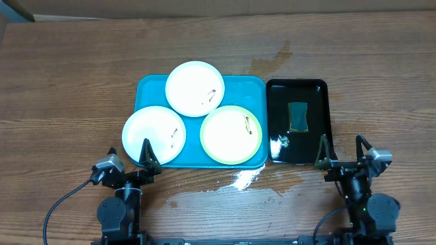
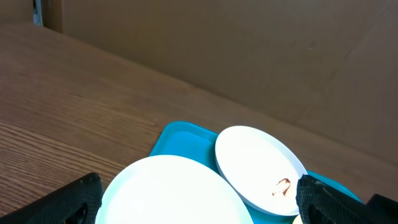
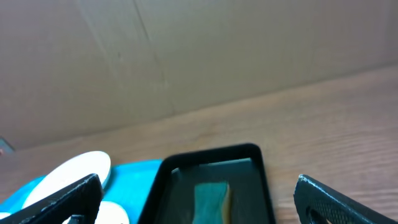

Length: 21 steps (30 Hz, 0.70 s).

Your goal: Clean dirty plates on tray and stack at the side

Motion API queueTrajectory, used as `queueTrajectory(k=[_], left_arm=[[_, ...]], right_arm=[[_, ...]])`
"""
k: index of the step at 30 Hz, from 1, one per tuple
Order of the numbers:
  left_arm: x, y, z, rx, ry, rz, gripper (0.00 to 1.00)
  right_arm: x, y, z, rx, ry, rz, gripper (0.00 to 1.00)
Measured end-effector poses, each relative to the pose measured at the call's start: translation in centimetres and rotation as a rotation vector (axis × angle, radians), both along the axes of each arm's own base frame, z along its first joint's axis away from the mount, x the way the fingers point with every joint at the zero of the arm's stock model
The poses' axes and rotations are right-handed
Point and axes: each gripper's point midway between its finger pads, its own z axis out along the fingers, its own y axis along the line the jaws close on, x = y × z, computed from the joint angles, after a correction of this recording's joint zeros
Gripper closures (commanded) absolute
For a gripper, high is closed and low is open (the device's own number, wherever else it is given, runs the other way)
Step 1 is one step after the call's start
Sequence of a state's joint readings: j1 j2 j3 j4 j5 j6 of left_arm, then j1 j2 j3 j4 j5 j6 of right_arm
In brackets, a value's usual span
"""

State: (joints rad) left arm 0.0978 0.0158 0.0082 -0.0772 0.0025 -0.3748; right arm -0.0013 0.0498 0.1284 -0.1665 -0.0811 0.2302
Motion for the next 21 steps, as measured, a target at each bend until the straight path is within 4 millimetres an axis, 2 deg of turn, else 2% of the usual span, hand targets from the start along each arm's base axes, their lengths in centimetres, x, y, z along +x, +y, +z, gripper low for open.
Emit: queueTrajectory(k=[4,8,14,17,21], left_arm=[[0.0,0.0,0.0,0.000,0.000,0.000,0.01],[0.0,0.0,0.0,0.000,0.000,0.000,0.00],[-0.1,0.8,0.1,0.007,-0.003,0.044,0.00],[-0.2,1.6,1.2,0.016,-0.047,0.091,0.00],[-0.1,0.3,2.1,0.023,-0.055,0.018,0.00]], right_arm=[[-0.5,0.0,5.3,0.016,0.035,0.000,0.00],[0.3,0.0,8.6,0.024,0.186,-0.003,0.00],[2.9,0.9,9.0,0.028,0.592,0.045,0.00],[4.2,1.7,8.4,0.048,0.766,0.092,0.00],[5.7,2.8,7.1,0.085,0.897,0.152,0.03]])
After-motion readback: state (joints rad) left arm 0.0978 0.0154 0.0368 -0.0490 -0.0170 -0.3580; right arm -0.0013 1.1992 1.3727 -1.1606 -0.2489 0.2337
